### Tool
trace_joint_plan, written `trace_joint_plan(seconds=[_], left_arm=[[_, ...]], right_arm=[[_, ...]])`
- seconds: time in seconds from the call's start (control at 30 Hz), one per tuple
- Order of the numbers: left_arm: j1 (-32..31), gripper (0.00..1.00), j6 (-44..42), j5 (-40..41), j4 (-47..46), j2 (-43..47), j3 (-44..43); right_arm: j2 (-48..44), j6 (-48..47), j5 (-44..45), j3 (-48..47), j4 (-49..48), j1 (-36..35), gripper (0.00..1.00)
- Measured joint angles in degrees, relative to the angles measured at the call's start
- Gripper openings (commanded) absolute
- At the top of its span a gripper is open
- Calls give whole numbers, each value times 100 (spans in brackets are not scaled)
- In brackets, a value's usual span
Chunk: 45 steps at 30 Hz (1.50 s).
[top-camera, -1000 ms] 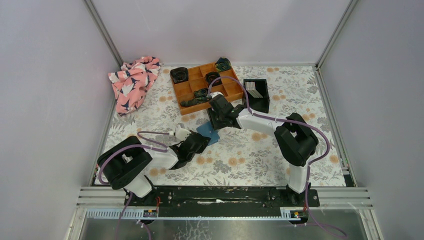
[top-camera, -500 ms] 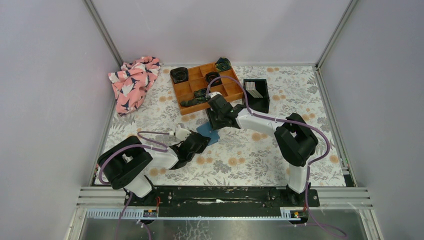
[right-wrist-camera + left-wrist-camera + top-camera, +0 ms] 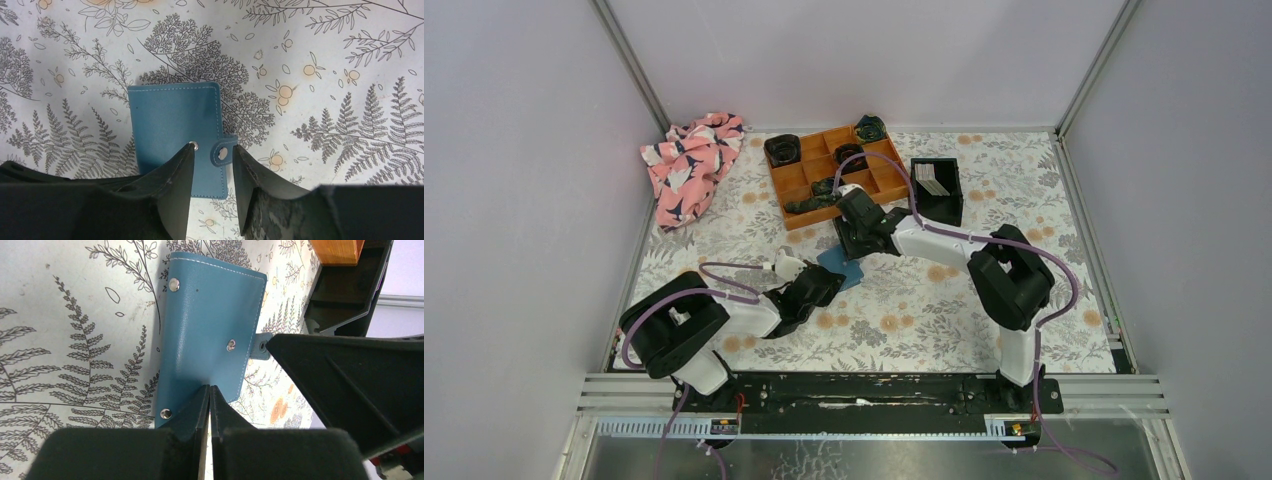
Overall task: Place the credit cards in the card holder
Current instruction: Close the card holder at the center of the board.
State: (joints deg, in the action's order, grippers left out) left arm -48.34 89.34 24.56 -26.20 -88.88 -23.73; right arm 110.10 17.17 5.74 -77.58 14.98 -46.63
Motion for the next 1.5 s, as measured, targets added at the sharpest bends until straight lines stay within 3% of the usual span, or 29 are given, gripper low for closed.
trace_joint_plan(seconds=[0.33,0.73,1.5], left_arm=[[2,7,2,-4,-4,-2,0],[39,7,9,-74,-201,-31,90],[52,7,11,-120,-400,-85,149]], right_arm=[[238,-35,26,-37,50,0,29],[238,-44,76,-37,66,-24,33],[205,-44,131,-42,107,-79,31]])
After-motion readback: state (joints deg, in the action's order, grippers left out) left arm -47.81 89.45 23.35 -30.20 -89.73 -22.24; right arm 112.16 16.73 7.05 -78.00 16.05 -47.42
